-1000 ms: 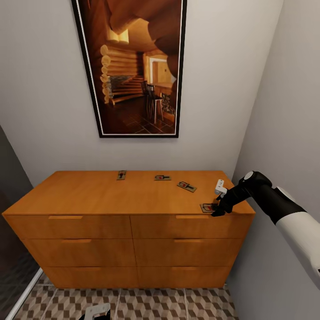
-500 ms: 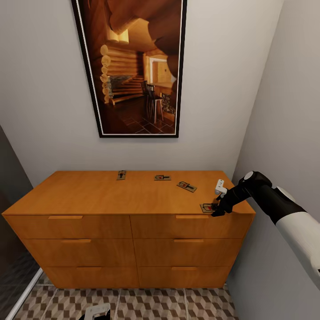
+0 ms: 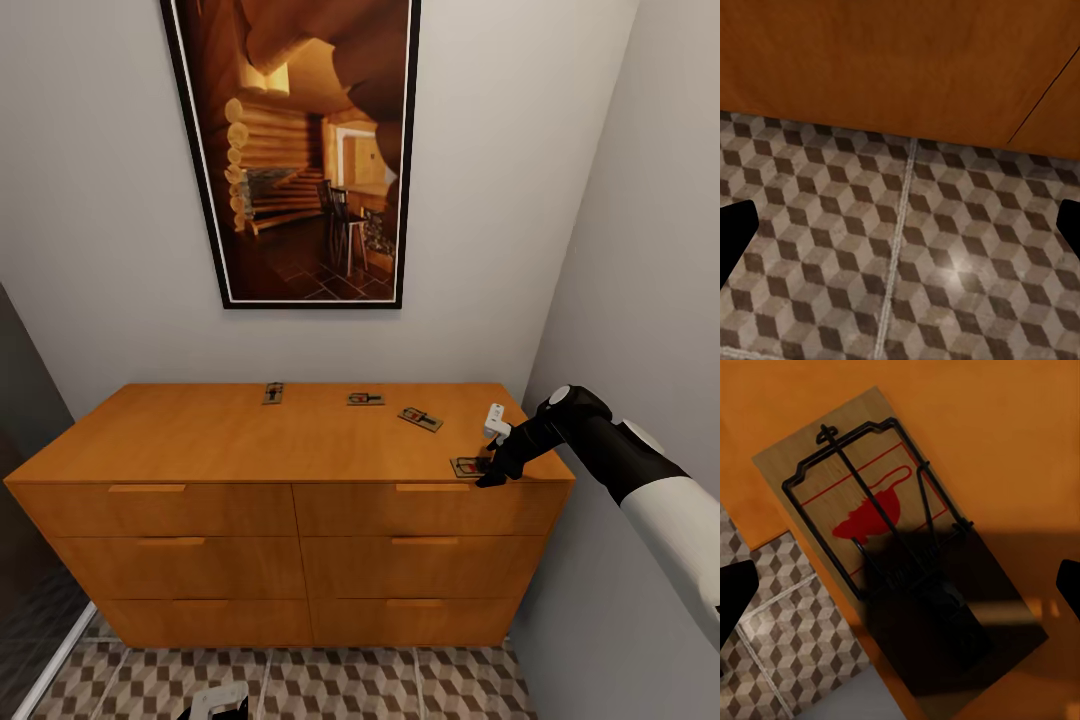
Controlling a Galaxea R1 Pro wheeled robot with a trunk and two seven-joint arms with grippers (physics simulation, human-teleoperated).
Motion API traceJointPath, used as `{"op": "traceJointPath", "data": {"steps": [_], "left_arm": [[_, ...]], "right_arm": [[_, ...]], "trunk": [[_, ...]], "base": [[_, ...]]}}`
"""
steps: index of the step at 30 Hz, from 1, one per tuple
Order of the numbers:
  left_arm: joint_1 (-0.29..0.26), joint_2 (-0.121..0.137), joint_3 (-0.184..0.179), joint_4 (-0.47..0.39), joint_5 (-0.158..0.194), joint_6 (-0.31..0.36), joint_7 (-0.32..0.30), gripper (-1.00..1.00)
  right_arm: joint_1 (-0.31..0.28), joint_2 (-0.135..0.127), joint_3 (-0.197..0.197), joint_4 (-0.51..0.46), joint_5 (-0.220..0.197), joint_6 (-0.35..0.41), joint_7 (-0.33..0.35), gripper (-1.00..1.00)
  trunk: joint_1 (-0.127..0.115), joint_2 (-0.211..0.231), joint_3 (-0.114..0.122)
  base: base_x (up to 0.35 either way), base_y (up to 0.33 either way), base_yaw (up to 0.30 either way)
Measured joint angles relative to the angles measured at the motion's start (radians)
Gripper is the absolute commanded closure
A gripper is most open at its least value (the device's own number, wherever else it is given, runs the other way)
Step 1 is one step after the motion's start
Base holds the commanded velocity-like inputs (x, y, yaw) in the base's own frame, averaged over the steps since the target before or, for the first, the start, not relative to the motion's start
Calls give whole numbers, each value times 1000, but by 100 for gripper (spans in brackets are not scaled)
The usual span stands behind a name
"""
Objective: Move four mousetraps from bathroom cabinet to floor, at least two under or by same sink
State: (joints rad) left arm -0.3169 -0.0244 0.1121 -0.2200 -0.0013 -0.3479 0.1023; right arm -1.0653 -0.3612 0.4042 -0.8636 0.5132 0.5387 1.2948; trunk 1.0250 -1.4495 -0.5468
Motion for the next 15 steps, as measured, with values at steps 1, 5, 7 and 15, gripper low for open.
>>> {"op": "traceJointPath", "data": {"steps": [1,5,7,15], "left_arm": [[0,0,0,0,0,0,0,-100],[0,0,0,0,0,0,0,-100],[0,0,0,0,0,0,0,-100],[0,0,0,0,0,0,0,-100]], "right_arm": [[0,0,0,0,0,0,0,-100],[0,0,0,0,0,0,0,-100],[0,0,0,0,0,0,0,-100],[0,0,0,0,0,0,0,-100]], "trunk": [[0,0,0],[0,0,0],[0,0,0],[0,0,0]], "base": [[0,0,0],[0,0,0],[0,0,0],[0,0,0]]}}
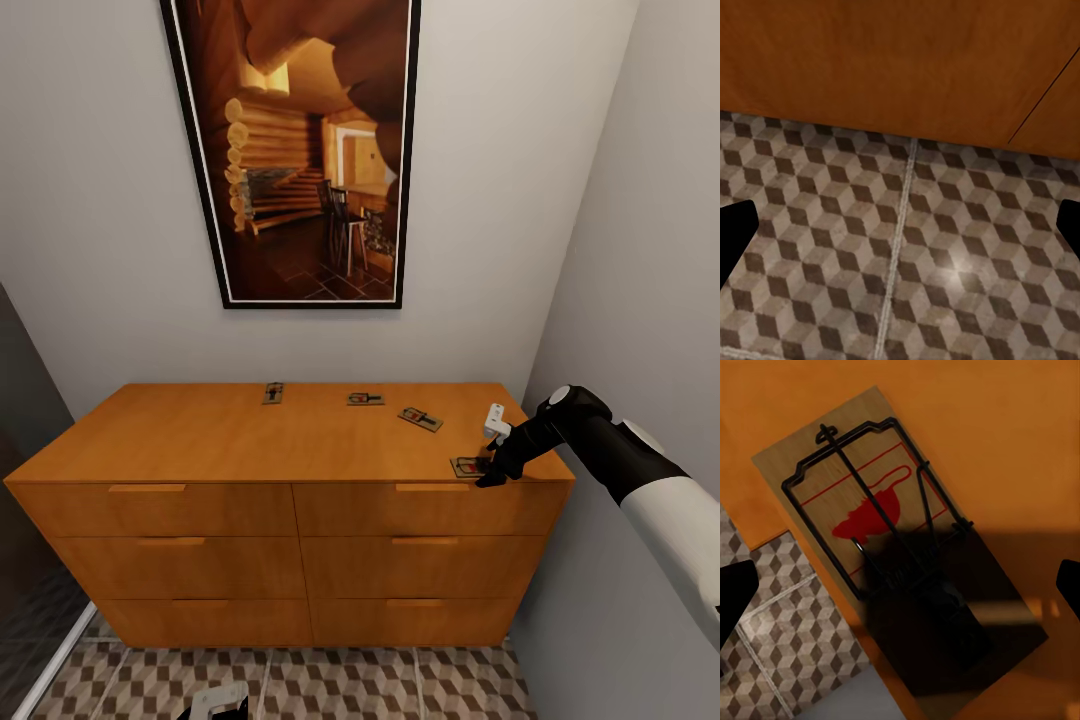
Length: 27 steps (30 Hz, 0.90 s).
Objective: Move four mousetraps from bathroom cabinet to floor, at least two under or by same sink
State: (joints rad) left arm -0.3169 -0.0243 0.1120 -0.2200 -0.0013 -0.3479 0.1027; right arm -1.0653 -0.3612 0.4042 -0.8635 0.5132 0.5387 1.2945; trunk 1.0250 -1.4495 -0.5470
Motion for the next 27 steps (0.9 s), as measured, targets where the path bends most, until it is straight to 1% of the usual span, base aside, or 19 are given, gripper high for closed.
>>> {"op": "traceJointPath", "data": {"steps": [27], "left_arm": [[0,-1,0,0,0,0,0,-100]], "right_arm": [[0,0,0,1,0,0,0,-100]], "trunk": [[0,0,-1]], "base": [[0,0,0]]}}
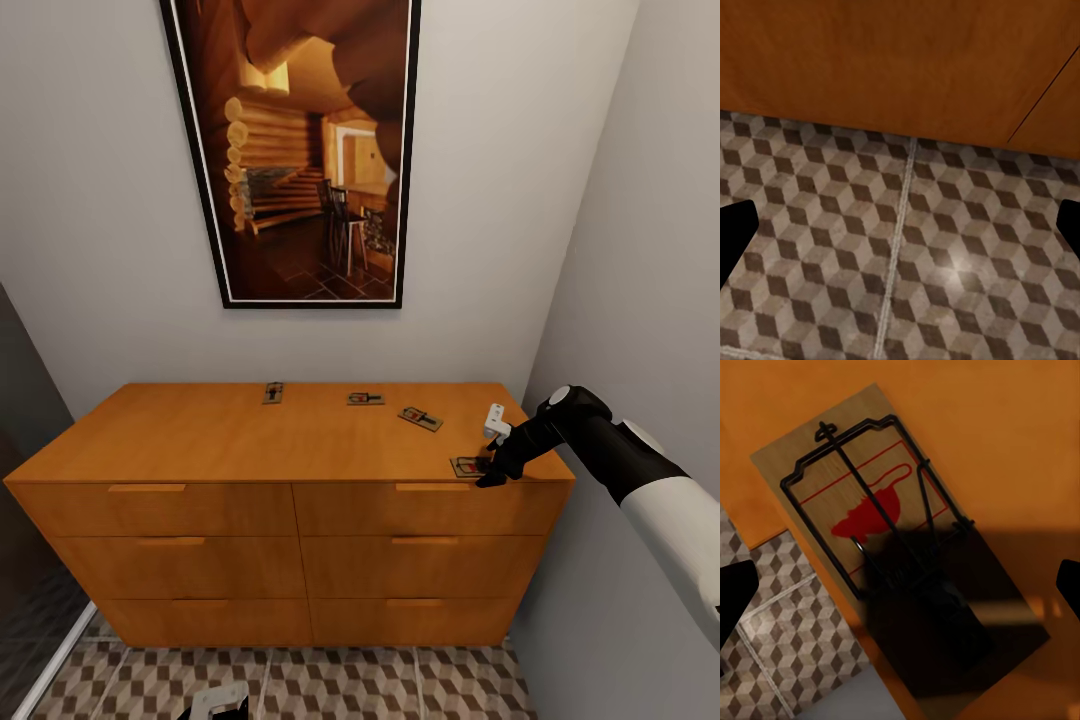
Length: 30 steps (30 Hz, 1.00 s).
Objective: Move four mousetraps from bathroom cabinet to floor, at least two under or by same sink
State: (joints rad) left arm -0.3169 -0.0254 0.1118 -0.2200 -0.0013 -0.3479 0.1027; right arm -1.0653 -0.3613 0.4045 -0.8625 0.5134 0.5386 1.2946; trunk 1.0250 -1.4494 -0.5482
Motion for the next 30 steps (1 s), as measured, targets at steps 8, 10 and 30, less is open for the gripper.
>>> {"op": "traceJointPath", "data": {"steps": [8,10,30], "left_arm": [[0,0,0,0,0,0,0,-100],[0,0,0,0,0,0,0,-100],[0,0,0,0,0,0,0,-100]], "right_arm": [[0,0,0,0,0,0,0,-100],[0,0,0,0,0,0,0,-100],[0,0,1,1,0,0,0,-100]], "trunk": [[0,0,-3],[0,0,-3],[0,0,-3]], "base": [[0,0,0],[0,0,0],[0,0,0]]}}
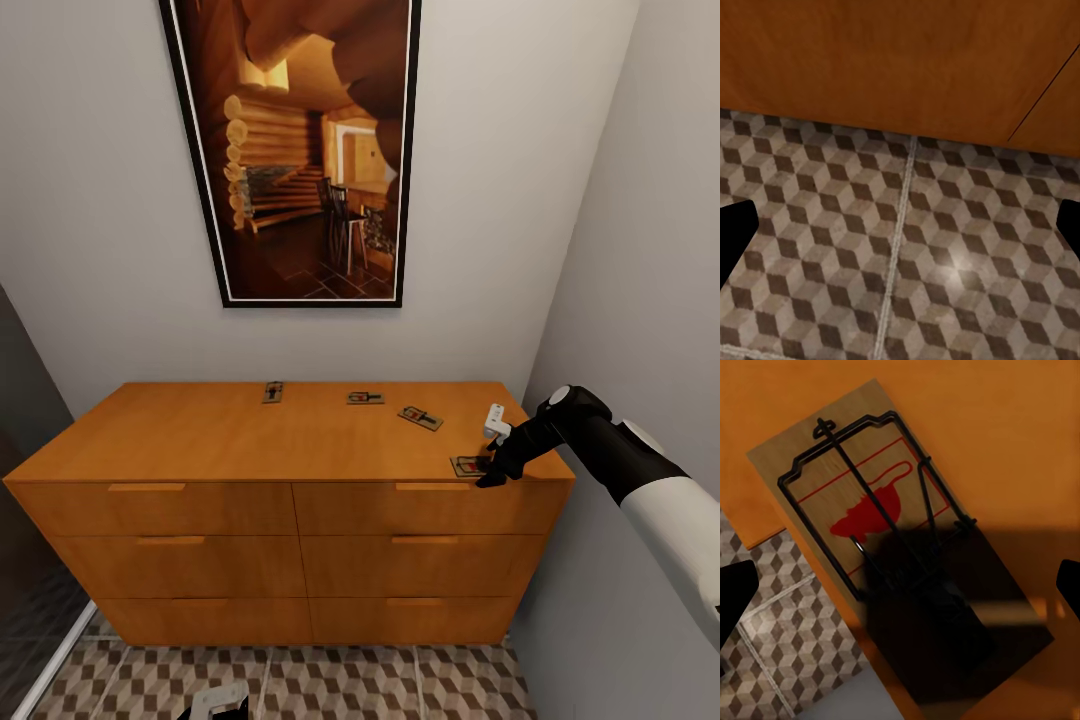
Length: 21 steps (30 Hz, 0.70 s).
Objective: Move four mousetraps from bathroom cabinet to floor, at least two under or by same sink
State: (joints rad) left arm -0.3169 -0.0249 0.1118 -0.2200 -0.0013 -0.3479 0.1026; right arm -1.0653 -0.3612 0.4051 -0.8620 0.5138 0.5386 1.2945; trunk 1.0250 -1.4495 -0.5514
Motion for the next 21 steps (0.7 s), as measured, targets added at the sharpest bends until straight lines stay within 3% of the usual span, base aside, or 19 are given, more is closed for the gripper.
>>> {"op": "traceJointPath", "data": {"steps": [21], "left_arm": [[0,0,0,0,0,0,0,-100]], "right_arm": [[0,0,1,0,1,2,0,-100]], "trunk": [[0,0,-3]], "base": [[0,0,0]]}}
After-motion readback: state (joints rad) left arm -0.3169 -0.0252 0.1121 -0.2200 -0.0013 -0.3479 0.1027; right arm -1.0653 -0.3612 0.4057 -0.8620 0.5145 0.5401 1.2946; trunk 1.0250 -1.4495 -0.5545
